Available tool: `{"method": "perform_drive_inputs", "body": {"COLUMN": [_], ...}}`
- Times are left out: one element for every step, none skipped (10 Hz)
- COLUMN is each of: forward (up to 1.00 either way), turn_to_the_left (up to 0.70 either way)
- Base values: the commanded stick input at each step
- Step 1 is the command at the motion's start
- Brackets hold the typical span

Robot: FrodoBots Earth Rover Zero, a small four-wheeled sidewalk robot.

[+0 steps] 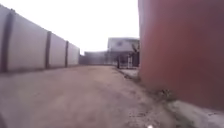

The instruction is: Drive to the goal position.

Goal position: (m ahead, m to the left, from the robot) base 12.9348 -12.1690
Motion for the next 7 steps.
{"method": "perform_drive_inputs", "body": {"forward": [1.00, 1.00, 1.00, 1.00, 1.00, 1.00, 1.00], "turn_to_the_left": [0.00, 0.00, 0.00, 0.00, 0.00, 0.00, 0.00]}}
